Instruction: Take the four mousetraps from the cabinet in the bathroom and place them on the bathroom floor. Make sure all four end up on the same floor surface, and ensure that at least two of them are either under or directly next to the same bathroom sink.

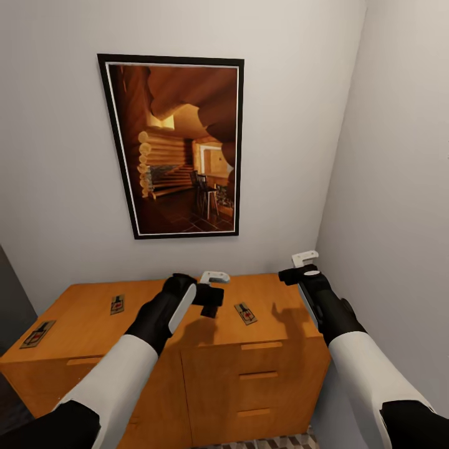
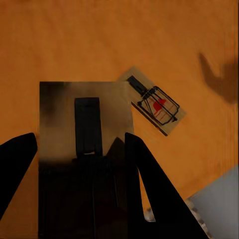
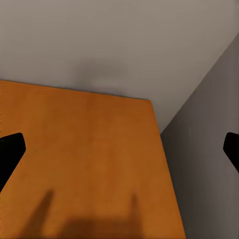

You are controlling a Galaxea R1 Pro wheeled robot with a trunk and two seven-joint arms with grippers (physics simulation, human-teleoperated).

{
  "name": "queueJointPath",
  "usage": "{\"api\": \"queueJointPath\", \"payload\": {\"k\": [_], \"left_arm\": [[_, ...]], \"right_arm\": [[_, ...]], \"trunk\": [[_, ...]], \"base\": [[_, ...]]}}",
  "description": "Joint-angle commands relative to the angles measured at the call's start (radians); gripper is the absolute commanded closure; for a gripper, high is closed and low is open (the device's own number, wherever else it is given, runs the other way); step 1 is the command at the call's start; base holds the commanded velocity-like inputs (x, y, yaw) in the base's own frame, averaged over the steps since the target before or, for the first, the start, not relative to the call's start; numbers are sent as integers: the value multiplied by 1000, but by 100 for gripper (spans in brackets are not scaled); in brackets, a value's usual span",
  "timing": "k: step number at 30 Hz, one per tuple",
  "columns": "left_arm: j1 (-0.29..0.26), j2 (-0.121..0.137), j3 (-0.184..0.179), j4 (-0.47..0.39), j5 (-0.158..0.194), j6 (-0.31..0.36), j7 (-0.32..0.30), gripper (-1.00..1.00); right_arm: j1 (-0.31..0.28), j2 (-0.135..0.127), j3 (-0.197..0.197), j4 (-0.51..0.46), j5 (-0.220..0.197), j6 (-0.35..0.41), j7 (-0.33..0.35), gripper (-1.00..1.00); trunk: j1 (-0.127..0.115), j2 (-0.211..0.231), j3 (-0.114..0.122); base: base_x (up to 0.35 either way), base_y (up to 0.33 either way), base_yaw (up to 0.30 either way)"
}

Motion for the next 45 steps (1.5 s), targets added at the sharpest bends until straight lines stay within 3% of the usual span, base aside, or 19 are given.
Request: {"api": "queueJointPath", "payload": {"k": [1,4,9,11,13,18,21,26,29,38,45], "left_arm": [[5,0,0,-17,-4,13,-4,100],[33,0,0,-105,-5,74,-4,100],[81,0,1,-245,-4,113,-4,100],[101,20,1,-306,10,119,-4,100],[122,58,1,-366,62,123,-4,100],[136,116,0,-408,198,125,-4,100],[138,147,0,-417,238,126,-3,100],[138,201,0,-429,257,127,-3,100],[139,215,0,-442,260,127,-3,100],[140,212,0,-445,257,125,-1,100],[139,203,7,-400,254,122,3,100]], "right_arm": [[-1,0,2,-1,5,6,-1,-100],[-1,0,2,-1,5,6,0,-100],[-1,0,2,0,4,6,0,-100],[-1,0,8,0,4,6,0,-100],[-1,0,23,0,3,6,0,-100],[-1,0,45,0,2,7,0,-100],[0,0,48,0,2,8,0,-100],[-1,0,49,0,1,8,0,-100],[-1,0,50,0,1,8,0,-100],[-1,0,54,14,2,8,0,-100],[0,0,97,20,1,8,1,-100]], "trunk": [[0,-1,-2],[0,-1,-2],[0,-1,-2],[0,-1,-2],[0,-1,-2],[0,-1,-2],[0,-1,-2],[0,-1,-2],[0,-1,-2],[0,-1,-2],[0,-1,-2]], "base": [[0,0,0],[0,0,0],[0,0,0],[0,0,0],[0,0,0],[0,0,0],[0,0,0],[0,0,0],[0,0,0],[0,0,0],[0,0,0]]}}
